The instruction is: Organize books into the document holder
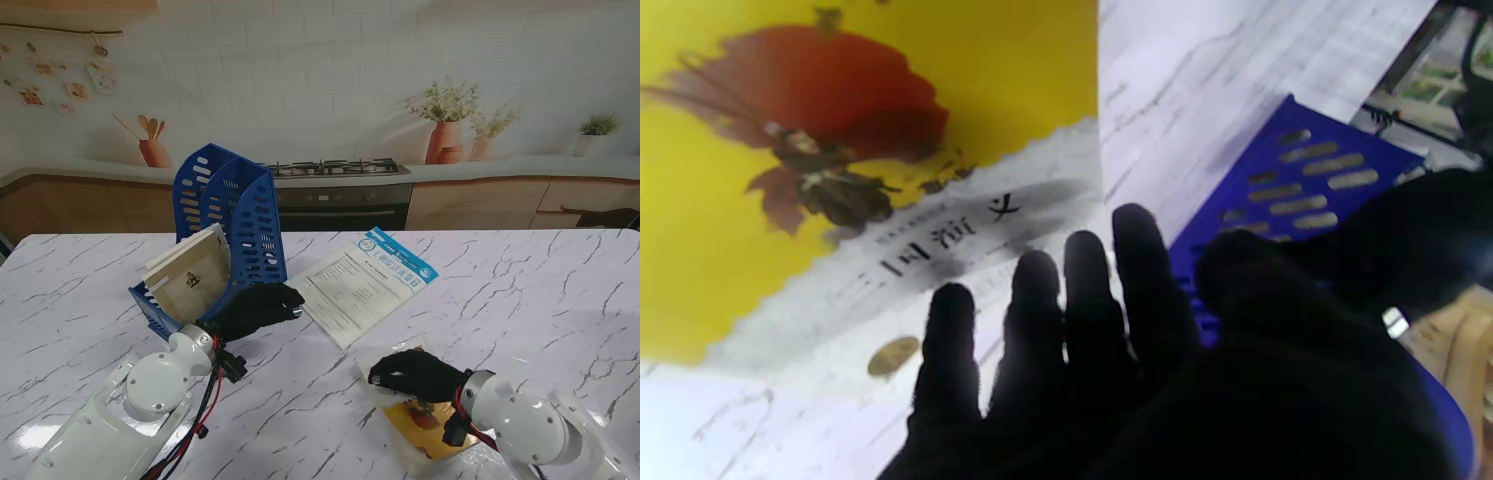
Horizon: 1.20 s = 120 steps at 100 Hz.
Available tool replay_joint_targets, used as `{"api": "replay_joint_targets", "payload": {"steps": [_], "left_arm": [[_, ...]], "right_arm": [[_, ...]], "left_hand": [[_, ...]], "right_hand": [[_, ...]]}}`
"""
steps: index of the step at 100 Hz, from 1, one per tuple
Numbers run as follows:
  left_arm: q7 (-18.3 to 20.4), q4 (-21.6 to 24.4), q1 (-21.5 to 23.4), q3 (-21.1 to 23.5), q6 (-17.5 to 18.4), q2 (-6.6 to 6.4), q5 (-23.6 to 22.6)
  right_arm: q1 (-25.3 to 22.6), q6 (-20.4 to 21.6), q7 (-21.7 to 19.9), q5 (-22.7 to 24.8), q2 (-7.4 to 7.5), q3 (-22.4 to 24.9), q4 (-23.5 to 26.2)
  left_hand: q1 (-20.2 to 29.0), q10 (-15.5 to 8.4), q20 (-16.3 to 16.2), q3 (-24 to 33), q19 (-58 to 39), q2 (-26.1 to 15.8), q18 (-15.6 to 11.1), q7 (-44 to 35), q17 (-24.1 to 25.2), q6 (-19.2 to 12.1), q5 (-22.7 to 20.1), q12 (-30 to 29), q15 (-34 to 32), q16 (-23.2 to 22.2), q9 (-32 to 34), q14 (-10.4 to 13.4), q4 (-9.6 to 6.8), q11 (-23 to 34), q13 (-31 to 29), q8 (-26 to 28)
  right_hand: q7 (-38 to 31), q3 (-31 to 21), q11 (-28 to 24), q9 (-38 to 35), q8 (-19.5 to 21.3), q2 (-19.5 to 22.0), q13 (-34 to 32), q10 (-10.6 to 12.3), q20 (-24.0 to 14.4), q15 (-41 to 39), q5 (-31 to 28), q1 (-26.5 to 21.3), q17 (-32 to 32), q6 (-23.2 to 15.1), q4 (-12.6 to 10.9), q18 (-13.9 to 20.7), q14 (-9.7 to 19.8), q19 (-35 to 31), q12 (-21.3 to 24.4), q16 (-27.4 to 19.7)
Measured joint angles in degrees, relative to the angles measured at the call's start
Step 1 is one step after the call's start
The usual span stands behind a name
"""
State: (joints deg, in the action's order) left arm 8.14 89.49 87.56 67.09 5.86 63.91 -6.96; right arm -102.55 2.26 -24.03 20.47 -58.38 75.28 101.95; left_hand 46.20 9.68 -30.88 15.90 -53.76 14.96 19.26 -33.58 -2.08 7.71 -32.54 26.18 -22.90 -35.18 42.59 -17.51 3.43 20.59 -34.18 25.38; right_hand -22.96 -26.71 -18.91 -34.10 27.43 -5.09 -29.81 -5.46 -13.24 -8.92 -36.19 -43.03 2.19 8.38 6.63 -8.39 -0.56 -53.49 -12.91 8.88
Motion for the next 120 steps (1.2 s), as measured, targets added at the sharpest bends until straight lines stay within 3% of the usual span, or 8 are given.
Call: {"api": "replay_joint_targets", "payload": {"steps": [10,17,30,50,67,77,92,120], "left_arm": [[0.0,0.0,0.0,-0.2,0.0,0.00,0.3],[0.1,0.0,0.0,-0.5,0.0,0.00,0.6],[0.0,-0.1,0.0,-1.4,0.1,-0.01,0.8],[0.3,-1.7,-0.9,-4.6,2.2,-0.11,1.6],[2.6,-5.3,-3.8,-8.6,3.7,-0.10,5.8],[3.3,-6.7,-5.0,-9.9,4.4,0.06,6.2],[6.0,-8.2,-6.8,-12.6,5.0,0.02,8.0],[5.9,-9.1,-7.3,-13.3,5.2,0.41,8.5]], "right_arm": [[-3.2,-0.4,2.4,1.5,-0.90,2.8,3.6],[-5.6,-0.8,3.7,4.7,-1.43,5.2,6.2],[-8.4,-2.2,5.4,7.2,-1.72,7.8,8.1],[-10.8,-5.2,6.0,8.8,-1.91,10.8,7.8],[-12.5,-7.1,7.1,8.9,-2.02,11.9,7.0],[-13.1,-7.5,5.4,8.6,-1.97,12.7,7.0],[-13.2,-7.6,4.8,7.5,-1.64,12.8,7.1],[-13.2,-7.9,2.5,3.6,-1.03,11.6,7.5]], "left_hand": [[0.6,0.0,0.0,0.0,0.0,0.0,0.0,0.0,-0.4,0.0,0.0,0.0,0.0,0.0,0.0,0.0,0.00,0.0,0.0,0.0],[1.1,0.0,0.0,0.0,0.0,0.0,0.0,0.0,-1.5,0.0,-0.2,0.0,0.0,0.0,0.0,0.0,0.00,0.2,0.0,0.0],[1.1,0.4,-0.5,-0.7,-2.9,-0.1,0.0,-0.9,-4.4,0.0,-1.3,0.4,-1.7,0.0,1.3,-0.1,0.00,1.4,-2.0,0.0],[2.3,1.8,-3.3,-1.4,-11.0,-0.1,0.8,-3.9,-10.4,0.1,-4.1,0.6,-7.1,0.6,6.4,-1.6,0.00,3.4,-7.5,0.0],[2.8,3.8,-5.4,-1.5,-14.5,-0.7,2.1,-5.7,-14.8,3.1,-5.6,-1.1,-10.3,2.4,10.1,-3.2,0.00,4.1,-11.1,-0.8],[2.8,4.4,-6.2,-1.5,-15.9,-1.4,2.7,-6.2,-17.0,3.7,-6.3,-2.1,-13.1,3.9,11.8,-3.7,0.00,5.1,-12.7,-1.5],[2.8,4.8,-6.6,-2.2,-16.3,-2.7,2.8,-6.0,-17.1,4.3,-6.3,-2.5,-13.4,4.9,11.6,-3.9,0.00,5.2,-12.8,-1.5],[2.8,4.8,-6.6,-2.8,-16.3,-3.6,3.3,-5.0,-16.3,4.4,-5.4,-3.2,-13.4,5.6,10.6,-4.4,0.00,5.2,-12.6,-2.3]], "right_hand": [[0.1,2.3,0.0,-0.3,3.3,0.0,-1.9,-0.1,-0.2,-2.6,0.0,1.8,-1.2,-0.7,-0.6,-0.3,-2.0,-1.0,0.0,0.9],[0.7,3.9,-0.5,-4.8,5.4,-0.1,-4.9,-0.6,-0.8,-4.1,-2.0,2.3,-2.3,-1.3,-0.6,-0.4,-3.7,-2.3,-1.9,3.0],[0.8,6.4,-0.6,-7.8,6.9,-1.5,-9.0,-0.8,-2.8,-5.0,-3.7,3.0,-4.2,-2.0,-0.6,-0.4,-5.4,-3.7,-4.4,6.0],[0.8,8.4,-0.6,-8.7,8.1,-1.5,-10.1,-0.8,-3.4,-5.4,-3.3,3.0,-4.4,-2.1,-0.6,-0.4,-5.4,-3.7,-5.8,6.9],[0.2,10.3,-1.0,-10.6,8.8,-1.4,-12.0,-0.8,-5.5,-5.6,-5.1,3.0,-7.7,-2.7,-0.6,-0.4,-5.4,-5.0,-6.5,7.7],[0.1,10.6,-1.7,-11.3,8.9,-1.4,-12.4,-0.6,-7.1,-4.7,-6.1,3.0,-10.8,-2.7,-0.6,-0.5,-2.2,-7.5,-6.7,7.9],[-1.8,11.1,-3.1,-14.3,9.6,-1.4,-13.6,-0.2,-9.3,-4.7,-8.6,3.0,-17.7,-3.6,-0.6,-0.5,-2.1,-13.0,-7.4,7.9],[-2.8,9.9,-3.5,-18.3,9.6,-1.4,-18.0,0.0,-10.6,-9.7,-10.0,3.6,-23.6,-4.2,-0.6,-0.5,-2.1,-16.6,-7.3,8.9]]}}
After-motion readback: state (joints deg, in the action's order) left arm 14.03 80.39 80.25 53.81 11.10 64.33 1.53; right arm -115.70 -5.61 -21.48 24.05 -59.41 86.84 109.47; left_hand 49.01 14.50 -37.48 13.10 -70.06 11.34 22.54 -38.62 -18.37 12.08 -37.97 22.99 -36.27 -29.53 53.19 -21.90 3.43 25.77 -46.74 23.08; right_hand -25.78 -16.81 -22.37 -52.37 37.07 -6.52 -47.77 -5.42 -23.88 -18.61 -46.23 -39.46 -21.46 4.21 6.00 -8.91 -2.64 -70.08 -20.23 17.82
